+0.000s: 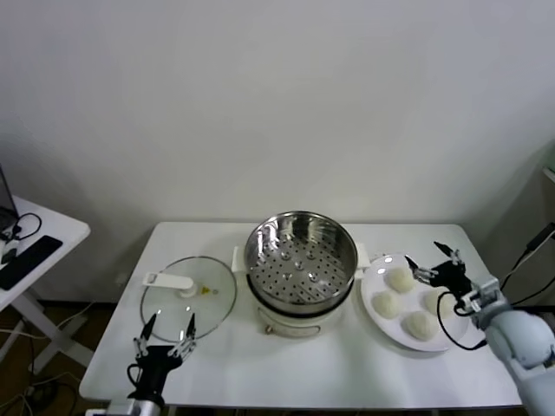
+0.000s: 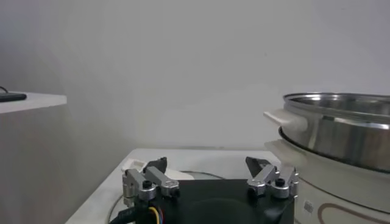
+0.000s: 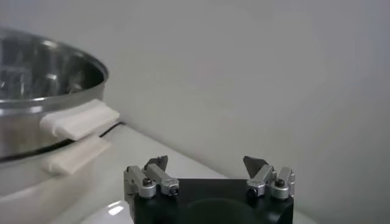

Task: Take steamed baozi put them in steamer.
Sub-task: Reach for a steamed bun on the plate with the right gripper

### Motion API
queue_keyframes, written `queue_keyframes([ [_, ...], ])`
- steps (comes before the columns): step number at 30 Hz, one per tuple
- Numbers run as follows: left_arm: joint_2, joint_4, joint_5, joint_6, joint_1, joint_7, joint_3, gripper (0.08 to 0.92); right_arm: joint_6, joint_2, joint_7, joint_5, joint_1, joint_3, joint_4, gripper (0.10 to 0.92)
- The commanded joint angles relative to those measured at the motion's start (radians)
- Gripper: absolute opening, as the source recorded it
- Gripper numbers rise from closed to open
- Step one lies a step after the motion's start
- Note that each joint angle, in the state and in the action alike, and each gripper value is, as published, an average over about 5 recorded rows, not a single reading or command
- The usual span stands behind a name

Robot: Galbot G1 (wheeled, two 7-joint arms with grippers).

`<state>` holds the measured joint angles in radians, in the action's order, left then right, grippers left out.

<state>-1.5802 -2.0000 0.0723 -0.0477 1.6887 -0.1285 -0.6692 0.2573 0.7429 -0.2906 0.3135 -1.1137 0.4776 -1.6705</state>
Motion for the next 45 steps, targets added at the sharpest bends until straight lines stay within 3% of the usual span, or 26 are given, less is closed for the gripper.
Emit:
queue_keyframes([
  [1,0.005,0.008,-0.012,-0.008,-0.001,-0.001,0.002,0.823,-0.030,-0.309,-0.506,-0.375,0.515,-0.434,0.212,0.823],
  [5,0.007,0.014,-0.015,-0.014,0.000,-0.001,0.003,0.823,-0.142,-0.346,-0.667,-0.433,0.715,-0.658,0.299,0.823],
  [10,0.010,0.026,-0.023,-0.022,-0.002,0.000,0.006,0.823,-0.236,-0.327,-0.813,-0.310,0.992,-0.986,0.401,0.823],
  [20,0.007,0.027,-0.044,-0.031,0.005,-0.002,0.015,0.823,-0.165,-0.136,-0.860,-0.254,1.345,-1.444,0.637,0.823],
  [28,-0.003,0.031,-0.047,-0.034,0.000,-0.001,0.011,0.823,-0.103,-0.046,-0.852,-0.230,1.336,-1.484,0.718,0.823],
  [45,-0.014,0.046,-0.054,-0.054,0.009,0.001,-0.001,0.823,-0.227,0.182,-0.919,-0.356,1.275,-1.429,0.964,0.823],
])
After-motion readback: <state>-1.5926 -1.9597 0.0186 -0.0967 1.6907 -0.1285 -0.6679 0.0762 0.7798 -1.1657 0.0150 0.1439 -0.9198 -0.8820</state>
